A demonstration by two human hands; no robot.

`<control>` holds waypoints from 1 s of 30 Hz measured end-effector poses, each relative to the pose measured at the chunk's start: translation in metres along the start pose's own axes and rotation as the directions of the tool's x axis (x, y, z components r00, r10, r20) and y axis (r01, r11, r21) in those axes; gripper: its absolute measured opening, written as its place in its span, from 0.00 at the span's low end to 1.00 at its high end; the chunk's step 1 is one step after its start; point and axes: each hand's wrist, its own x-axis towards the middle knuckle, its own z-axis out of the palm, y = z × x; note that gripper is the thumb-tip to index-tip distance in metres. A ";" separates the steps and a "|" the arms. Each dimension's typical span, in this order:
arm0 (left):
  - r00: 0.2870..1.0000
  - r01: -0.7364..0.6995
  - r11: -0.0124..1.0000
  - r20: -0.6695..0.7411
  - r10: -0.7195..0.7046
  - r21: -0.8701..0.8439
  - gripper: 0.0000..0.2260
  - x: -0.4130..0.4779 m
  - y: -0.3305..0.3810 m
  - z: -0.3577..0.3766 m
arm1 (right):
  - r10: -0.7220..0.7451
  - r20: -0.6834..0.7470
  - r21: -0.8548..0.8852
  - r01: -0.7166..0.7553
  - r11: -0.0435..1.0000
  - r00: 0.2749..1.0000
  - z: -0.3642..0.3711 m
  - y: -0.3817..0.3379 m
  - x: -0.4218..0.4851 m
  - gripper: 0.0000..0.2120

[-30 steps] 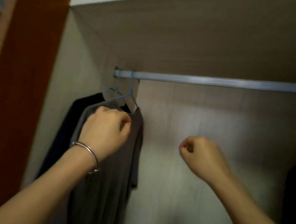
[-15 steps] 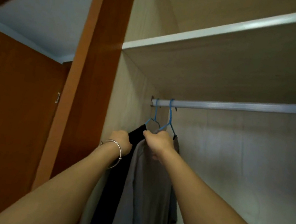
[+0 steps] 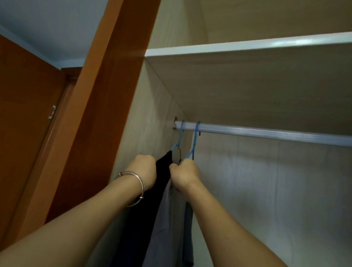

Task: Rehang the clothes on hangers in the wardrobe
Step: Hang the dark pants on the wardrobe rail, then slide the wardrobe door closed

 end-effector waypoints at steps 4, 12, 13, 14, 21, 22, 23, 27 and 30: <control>1.000 -0.013 1.000 -0.014 0.013 -0.028 0.12 -0.002 0.000 0.001 | -0.015 0.024 -0.001 0.015 1.000 1.000 0.000 0.002 0.000 0.15; 0.997 -0.072 0.986 -0.018 0.070 -0.153 0.14 -0.055 -0.008 0.005 | -0.091 -0.005 0.096 0.091 0.991 0.996 -0.024 0.035 -0.043 0.12; 0.998 -0.067 0.981 -0.006 0.067 -0.180 0.13 -0.067 -0.012 0.011 | -0.087 -0.024 0.079 0.088 0.993 0.996 -0.029 0.046 -0.057 0.13; 0.998 -0.056 0.975 0.005 0.059 -0.215 0.12 -0.081 -0.017 0.019 | -0.077 -0.026 0.060 0.079 0.995 0.997 -0.032 0.058 -0.073 0.13; 0.957 0.073 0.941 0.290 0.027 -0.330 0.10 -0.229 -0.067 0.107 | 0.167 0.106 -0.150 -0.150 0.977 0.980 -0.050 0.200 -0.214 0.11; 0.926 0.114 0.943 0.377 0.013 -0.313 0.09 -0.254 -0.073 0.124 | 0.219 0.104 -0.179 -0.199 0.964 0.970 -0.051 0.225 -0.242 0.11; 0.877 0.154 0.948 0.481 0.000 -0.280 0.08 -0.281 -0.079 0.143 | 0.273 0.104 -0.207 -0.247 0.946 0.956 -0.052 0.250 -0.272 0.11; 0.617 0.187 0.950 0.783 0.084 -0.249 0.12 -0.384 -0.078 0.210 | 0.545 0.144 -0.263 -0.499 0.825 0.826 -0.052 0.324 -0.401 0.09; 0.424 0.205 0.940 0.890 0.167 -0.274 0.17 -0.457 -0.060 0.247 | 0.728 0.159 -0.270 -0.680 0.681 0.666 -0.056 0.349 -0.495 0.07</control>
